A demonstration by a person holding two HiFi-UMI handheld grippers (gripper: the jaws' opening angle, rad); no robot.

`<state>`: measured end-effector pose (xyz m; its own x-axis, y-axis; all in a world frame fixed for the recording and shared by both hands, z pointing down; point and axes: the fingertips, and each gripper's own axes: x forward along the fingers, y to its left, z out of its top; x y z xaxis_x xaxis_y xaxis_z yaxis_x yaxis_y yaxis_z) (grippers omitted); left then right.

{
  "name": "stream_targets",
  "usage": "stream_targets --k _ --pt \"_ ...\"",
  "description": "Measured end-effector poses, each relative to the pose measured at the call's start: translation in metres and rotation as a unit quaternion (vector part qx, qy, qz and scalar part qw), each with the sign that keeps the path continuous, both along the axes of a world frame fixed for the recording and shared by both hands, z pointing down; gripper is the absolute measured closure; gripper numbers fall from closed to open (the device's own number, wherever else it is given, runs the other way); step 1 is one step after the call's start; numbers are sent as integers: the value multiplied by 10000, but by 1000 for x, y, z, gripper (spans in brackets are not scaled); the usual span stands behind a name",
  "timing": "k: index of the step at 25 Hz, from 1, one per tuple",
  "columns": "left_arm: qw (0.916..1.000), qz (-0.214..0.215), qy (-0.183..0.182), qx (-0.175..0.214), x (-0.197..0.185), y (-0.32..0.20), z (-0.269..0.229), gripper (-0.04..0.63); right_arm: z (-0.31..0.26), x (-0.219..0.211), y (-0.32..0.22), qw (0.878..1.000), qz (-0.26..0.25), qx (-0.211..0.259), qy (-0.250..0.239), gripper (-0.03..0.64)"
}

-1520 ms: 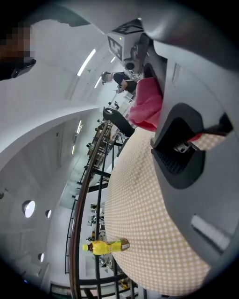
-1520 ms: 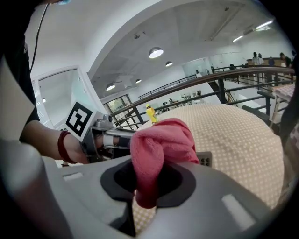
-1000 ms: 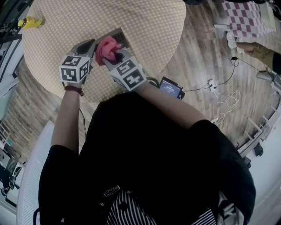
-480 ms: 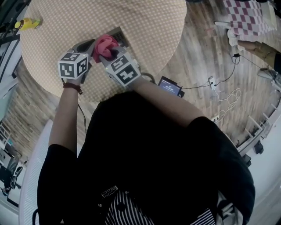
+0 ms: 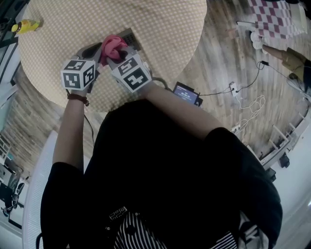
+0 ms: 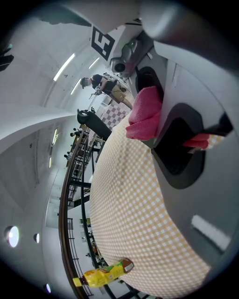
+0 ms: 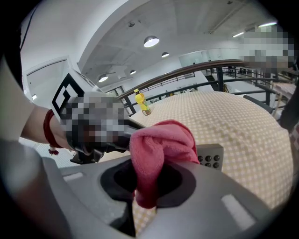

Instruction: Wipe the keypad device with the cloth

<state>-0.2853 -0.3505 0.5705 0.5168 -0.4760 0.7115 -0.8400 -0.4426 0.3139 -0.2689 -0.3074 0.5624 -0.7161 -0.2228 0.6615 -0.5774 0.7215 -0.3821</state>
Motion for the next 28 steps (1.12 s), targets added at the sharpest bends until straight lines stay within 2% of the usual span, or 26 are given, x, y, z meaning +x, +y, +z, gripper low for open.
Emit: stream_targets --k 5,14,18,21,28 --pt "10000 -68 -38 -7 -3 0 0 594 2 -1 -4 10000 4 -42 -62 541" --pt "9996 87 -253 -24 0 -7 4 594 16 1 -7 9998 88 -41 -152 541" --pt "9989 224 -414 51 6 -7 3 594 23 4 -3 9993 121 -261 -249 541" --pt "9987 291 -419 94 12 -5 2 594 35 9 7 9992 24 -360 -141 541" --pt "9984 328 -444 133 15 -4 2 594 73 22 37 9948 77 -994 199 541"
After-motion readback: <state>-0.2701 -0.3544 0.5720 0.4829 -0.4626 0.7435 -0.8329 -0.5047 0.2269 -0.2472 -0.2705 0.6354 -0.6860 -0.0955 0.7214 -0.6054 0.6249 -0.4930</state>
